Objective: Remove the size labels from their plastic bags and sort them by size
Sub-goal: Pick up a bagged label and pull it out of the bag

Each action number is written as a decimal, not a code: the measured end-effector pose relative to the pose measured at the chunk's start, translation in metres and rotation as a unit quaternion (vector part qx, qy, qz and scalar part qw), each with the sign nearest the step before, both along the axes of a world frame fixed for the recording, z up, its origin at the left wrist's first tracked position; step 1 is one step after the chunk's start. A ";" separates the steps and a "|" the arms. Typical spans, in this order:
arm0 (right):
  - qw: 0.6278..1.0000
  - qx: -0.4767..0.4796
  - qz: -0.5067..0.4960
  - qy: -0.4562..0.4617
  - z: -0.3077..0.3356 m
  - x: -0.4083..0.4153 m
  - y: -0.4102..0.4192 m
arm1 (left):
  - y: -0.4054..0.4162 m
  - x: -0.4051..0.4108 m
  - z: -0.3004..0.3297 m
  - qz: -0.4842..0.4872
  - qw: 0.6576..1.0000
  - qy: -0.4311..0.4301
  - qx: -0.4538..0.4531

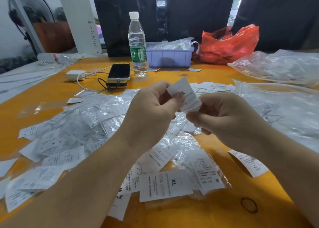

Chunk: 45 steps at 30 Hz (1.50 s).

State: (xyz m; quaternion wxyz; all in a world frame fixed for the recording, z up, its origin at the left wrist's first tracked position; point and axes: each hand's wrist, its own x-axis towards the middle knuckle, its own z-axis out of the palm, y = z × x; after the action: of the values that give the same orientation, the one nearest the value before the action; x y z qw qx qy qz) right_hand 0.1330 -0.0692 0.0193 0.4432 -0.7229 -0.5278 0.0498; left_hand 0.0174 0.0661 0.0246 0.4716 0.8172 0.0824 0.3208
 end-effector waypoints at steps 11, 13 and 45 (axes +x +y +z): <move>0.930 -0.262 -0.200 -0.161 0.014 -0.005 -0.034 | -0.009 -0.002 -0.003 -0.031 0.997 0.021 0.064; 0.936 -0.173 -0.224 -0.209 0.014 -0.010 -0.041 | -0.010 -0.002 -0.003 -0.031 0.996 0.029 0.078; 0.880 -0.227 -0.368 -0.197 -0.007 0.005 -0.062 | -0.010 0.001 -0.008 -0.028 0.993 0.039 0.107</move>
State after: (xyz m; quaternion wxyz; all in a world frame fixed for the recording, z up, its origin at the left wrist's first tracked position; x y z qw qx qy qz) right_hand 0.1385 -0.1317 0.0123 0.1405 -0.9406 -0.2747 -0.1419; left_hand 0.0181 0.0563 0.0164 0.3863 0.8770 0.0432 0.2824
